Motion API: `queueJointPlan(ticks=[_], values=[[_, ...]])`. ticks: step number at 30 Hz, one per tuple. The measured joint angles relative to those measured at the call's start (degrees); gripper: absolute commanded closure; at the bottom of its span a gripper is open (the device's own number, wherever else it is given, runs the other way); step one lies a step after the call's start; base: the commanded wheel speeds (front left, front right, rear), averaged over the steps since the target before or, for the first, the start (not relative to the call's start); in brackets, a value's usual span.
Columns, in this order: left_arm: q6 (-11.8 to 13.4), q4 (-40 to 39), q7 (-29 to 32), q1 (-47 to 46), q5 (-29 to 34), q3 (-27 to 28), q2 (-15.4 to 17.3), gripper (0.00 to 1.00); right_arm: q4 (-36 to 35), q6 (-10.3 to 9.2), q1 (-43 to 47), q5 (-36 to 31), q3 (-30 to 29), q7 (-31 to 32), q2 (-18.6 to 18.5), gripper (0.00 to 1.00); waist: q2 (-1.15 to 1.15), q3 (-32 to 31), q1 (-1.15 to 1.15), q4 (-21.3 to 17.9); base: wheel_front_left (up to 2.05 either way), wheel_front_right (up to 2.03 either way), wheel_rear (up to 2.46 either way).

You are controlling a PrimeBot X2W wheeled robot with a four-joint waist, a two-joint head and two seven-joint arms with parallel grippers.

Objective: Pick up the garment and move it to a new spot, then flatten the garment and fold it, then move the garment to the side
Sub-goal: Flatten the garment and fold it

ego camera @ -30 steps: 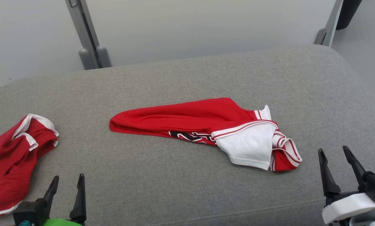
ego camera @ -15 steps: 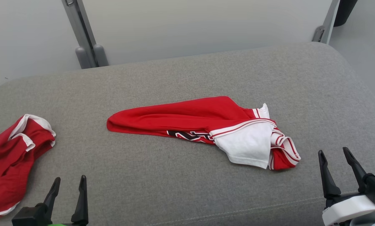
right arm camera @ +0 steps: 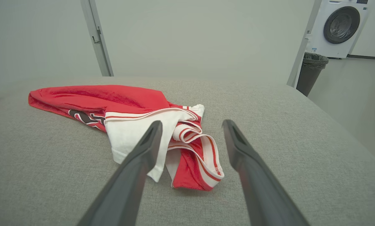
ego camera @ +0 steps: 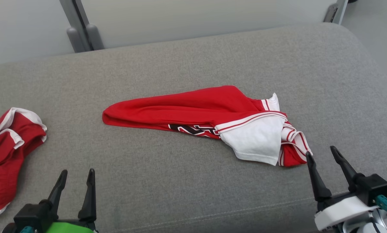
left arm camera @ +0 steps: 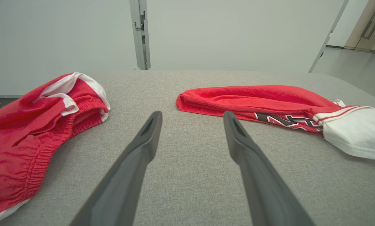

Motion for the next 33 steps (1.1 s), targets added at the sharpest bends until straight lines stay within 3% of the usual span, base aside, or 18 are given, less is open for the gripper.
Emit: queueJointPlan(ticks=[6,20,33], values=[[-0.1,-0.7,1.7,-6.2,1.2,-0.6,0.2,0.00,2.2,0.74,-5.5,-0.3,3.6,1.2,2.2,0.00,0.00,4.3,0.00,-0.3,0.00,0.00,0.00],[-0.6,0.7,2.6,-13.3,1.7,-0.8,0.2,0.00,9.5,1.04,-12.5,-0.2,5.0,1.6,4.0,0.00,0.00,12.9,0.00,-0.6,0.00,0.00,0.00],[-1.2,3.5,2.6,-16.2,1.7,-0.9,0.0,0.00,15.3,1.75,-15.7,0.2,8.8,1.4,5.2,0.00,0.00,15.0,0.00,-0.6,0.00,0.00,0.00]])
